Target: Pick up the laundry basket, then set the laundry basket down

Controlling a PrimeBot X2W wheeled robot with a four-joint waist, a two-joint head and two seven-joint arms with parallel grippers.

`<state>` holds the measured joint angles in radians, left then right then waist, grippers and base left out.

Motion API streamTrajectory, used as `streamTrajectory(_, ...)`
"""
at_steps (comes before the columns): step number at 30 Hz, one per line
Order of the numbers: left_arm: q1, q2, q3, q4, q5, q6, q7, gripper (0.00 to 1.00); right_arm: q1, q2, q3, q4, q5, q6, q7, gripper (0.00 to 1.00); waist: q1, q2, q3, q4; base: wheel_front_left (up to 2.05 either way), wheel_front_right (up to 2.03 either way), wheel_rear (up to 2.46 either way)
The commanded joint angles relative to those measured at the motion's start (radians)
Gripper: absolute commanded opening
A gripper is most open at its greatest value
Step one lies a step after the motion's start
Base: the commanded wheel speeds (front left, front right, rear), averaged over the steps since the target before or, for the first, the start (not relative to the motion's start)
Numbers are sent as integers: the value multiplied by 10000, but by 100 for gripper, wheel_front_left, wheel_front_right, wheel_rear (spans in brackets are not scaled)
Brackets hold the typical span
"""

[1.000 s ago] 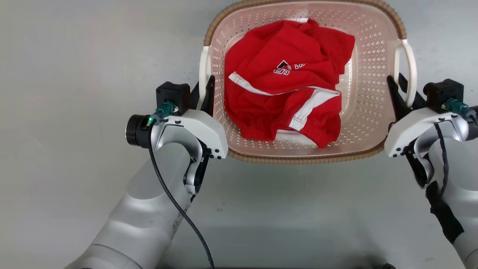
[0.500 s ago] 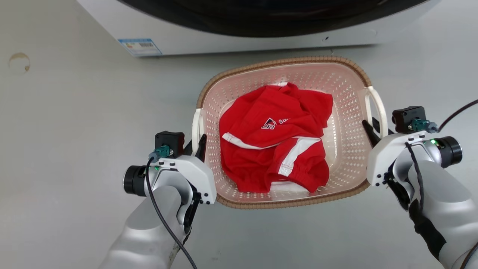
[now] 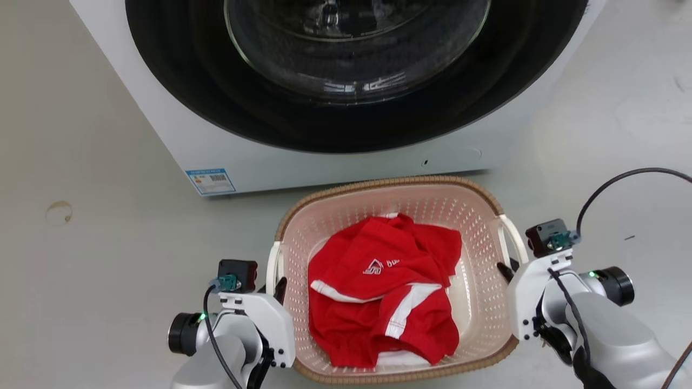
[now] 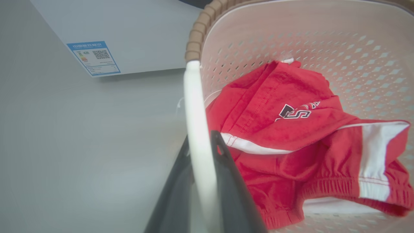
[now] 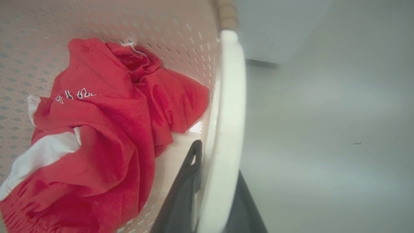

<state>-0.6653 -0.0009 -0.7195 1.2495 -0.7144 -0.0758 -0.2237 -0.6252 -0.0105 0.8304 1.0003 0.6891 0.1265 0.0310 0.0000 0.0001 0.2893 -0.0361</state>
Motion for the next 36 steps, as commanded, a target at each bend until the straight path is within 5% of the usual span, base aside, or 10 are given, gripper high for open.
streamTrajectory(1,125,634,131,102,18,4,-35,0,226,-399,215,-3,66,42,154,0,0,-1,-748,-173,0,0,0)
streamTrajectory(13,1474,685,-410,346,-80,-442,1465,0,1408,-398,1603,-400,1383,42,1473,0,0,-1,-2692,-240,0,0,0)
streamTrajectory(36,1761,629,-1184,233,-278,-546,2688,0,1643,-398,2437,-297,3282,42,1864,0,0,-1,-2718,-306,0,0,0)
